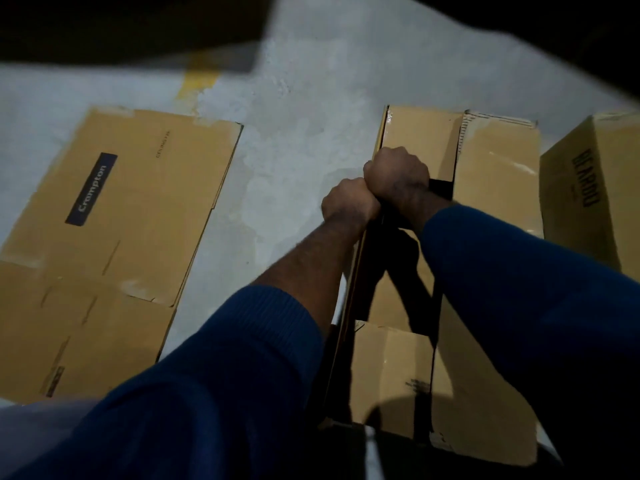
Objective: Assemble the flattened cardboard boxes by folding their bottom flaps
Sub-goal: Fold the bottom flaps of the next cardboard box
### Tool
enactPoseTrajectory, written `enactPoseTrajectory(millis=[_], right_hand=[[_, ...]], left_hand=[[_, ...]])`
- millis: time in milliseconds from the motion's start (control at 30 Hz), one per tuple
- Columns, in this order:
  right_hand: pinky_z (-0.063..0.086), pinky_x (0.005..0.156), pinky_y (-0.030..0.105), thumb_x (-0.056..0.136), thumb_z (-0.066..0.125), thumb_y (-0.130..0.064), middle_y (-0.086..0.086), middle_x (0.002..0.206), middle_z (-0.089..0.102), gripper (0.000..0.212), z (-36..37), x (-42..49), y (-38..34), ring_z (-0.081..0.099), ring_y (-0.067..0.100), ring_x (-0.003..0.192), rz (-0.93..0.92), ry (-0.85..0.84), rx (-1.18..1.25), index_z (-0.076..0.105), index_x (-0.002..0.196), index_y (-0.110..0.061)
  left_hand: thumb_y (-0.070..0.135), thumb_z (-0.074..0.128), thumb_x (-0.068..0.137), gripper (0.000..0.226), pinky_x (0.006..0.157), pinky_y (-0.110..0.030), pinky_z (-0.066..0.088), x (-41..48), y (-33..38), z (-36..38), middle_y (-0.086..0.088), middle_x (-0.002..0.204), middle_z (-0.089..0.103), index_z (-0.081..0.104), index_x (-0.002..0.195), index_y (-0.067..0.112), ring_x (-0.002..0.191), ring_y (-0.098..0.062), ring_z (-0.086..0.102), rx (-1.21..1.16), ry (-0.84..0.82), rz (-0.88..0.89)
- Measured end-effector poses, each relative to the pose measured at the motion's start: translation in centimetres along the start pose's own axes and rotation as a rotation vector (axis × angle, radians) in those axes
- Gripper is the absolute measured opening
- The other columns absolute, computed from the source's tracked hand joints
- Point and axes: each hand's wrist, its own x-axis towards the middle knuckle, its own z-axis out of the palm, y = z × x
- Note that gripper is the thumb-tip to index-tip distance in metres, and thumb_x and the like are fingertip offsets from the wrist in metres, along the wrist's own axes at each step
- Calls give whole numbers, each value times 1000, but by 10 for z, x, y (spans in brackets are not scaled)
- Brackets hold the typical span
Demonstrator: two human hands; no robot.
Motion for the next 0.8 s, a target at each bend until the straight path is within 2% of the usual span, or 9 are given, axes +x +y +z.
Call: enactPoseTrajectory(millis=[67,167,267,400,533,633,700,800], right_hand=[[41,76,38,104,41,-25,17,121,65,35,-8,-18,-1,65,37,107,-69,16,-112,67,119,-7],[44,75,38,102,46,-25,14,118,67,31,-17,-55,-7,67,36,105,-139,-9,-183,67,119,-11],[45,68,36,100,52,-31,11,107,69,29,-27,-102,-12,69,33,94,-138,-66,-203,70,110,-12],[45,65,36,100,51,-39,7,91,63,31,-37,-165,-10,63,29,80,-115,-102,-218,69,102,-13],[50,69,38,100,48,-31,10,106,68,28,-46,-226,-4,68,32,96,-56,-145,-78,69,105,-13],[51,80,41,101,46,-28,13,118,60,29,-41,-278,7,59,32,108,-2,-154,69,63,118,-11],[47,93,41,102,45,-31,15,127,56,34,-30,-315,18,53,32,117,-14,-159,33,58,127,-12],[39,110,46,101,47,-37,21,148,44,46,-21,-351,32,36,38,141,-2,-238,-117,51,140,-14]], left_hand=[[29,61,92,26,86,-34,51,-11,-1,-1,-6,120,67,69,115,21,111,-29,66,34,-28,-7],[29,61,92,26,86,-34,50,-37,-10,-4,-6,120,67,70,115,20,112,-29,65,114,-78,0],[32,59,93,24,79,-35,49,-74,-27,-7,-6,116,68,69,110,20,107,-30,66,175,-101,21],[31,53,94,28,75,-35,47,-125,-42,-6,-9,118,65,64,117,18,107,-32,64,167,-123,32],[27,55,96,27,78,-39,41,-183,-45,-8,-12,123,56,53,121,17,112,-34,57,128,-86,56],[31,60,96,35,87,-42,47,-236,-48,-1,-12,125,51,50,127,20,111,-32,53,114,-52,95],[32,62,94,39,91,-44,47,-268,-51,7,-12,128,49,49,129,21,116,-34,52,117,-140,140],[40,66,88,50,104,-52,44,-300,-50,17,-7,129,52,49,134,29,119,-31,53,139,-391,194]])
